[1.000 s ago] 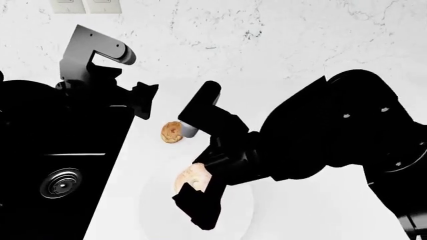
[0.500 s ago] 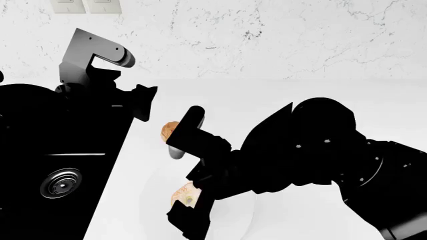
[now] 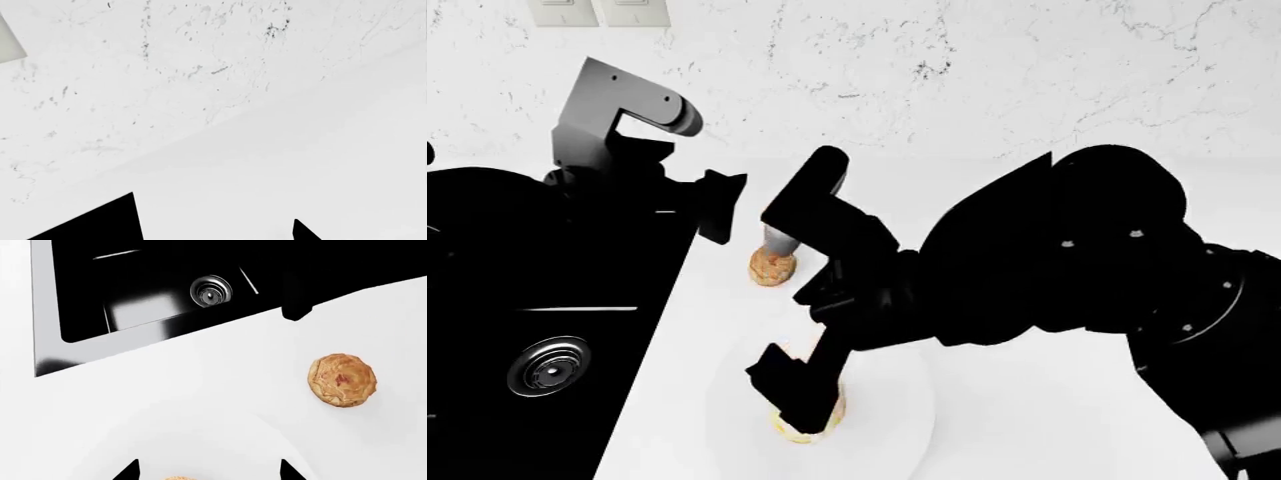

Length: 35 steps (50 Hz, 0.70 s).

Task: Place the pastries on the plates.

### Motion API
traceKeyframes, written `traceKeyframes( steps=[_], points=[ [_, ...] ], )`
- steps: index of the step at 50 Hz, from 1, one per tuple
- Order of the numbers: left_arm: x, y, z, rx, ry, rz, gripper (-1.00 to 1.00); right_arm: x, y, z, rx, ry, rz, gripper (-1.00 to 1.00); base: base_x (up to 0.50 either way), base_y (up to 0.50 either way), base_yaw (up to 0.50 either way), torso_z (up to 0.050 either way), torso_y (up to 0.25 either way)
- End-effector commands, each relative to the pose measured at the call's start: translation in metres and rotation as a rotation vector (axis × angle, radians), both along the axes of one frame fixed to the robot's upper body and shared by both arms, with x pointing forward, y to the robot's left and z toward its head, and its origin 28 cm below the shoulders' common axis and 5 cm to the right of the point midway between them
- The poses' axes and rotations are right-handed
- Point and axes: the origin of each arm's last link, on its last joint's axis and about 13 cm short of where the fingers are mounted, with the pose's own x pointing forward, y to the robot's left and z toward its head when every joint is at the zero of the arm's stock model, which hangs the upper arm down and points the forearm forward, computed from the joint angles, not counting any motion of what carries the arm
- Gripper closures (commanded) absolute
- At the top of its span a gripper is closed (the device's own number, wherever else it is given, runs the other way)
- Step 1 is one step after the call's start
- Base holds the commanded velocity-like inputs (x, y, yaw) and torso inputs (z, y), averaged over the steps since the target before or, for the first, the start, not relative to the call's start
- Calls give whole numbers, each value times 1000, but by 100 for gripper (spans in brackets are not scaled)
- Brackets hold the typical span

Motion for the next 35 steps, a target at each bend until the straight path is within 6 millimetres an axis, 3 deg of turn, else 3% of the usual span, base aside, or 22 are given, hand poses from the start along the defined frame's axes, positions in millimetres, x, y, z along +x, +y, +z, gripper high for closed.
traceKeyframes(
  steps=[1, 8, 10, 14, 18, 24, 29, 31, 35],
  points=[
    [-1, -2, 0, 3, 3, -10, -100, 2, -9, 21, 128, -70, -107, -100, 0, 0, 0, 0, 0],
    [1, -4, 1, 0, 7, -19, -100, 1, -26, 34, 209, -151, -244, -100, 0, 0, 0, 0, 0],
    [1, -7, 0, 5, 13, -24, -100, -1, -47, 44, 228, -161, -288, -100, 0, 0, 0, 0, 0],
    [1, -5, 1, 3, 13, -24, -100, -10, -68, 52, 238, -199, -367, -100, 0, 0, 0, 0, 0],
    [1, -5, 1, 6, 13, -24, -100, -17, -81, 54, 254, -221, -424, -100, 0, 0, 0, 0, 0],
    [1, -8, 5, 14, 9, -36, -100, -26, -101, 40, 245, -216, -527, -100, 0, 0, 0, 0, 0],
    [3, -11, 7, 21, 22, -50, -100, -34, -119, 49, 259, -261, -641, -100, 0, 0, 0, 0, 0],
    [7, -13, 6, 24, 65, -28, -100, -35, -128, 51, 166, -334, -690, -100, 0, 0, 0, 0, 0],
    [14, -18, 12, 26, 103, -43, -100, -37, -134, 59, 236, -333, -734, -100, 0, 0, 0, 0, 0]
  ],
)
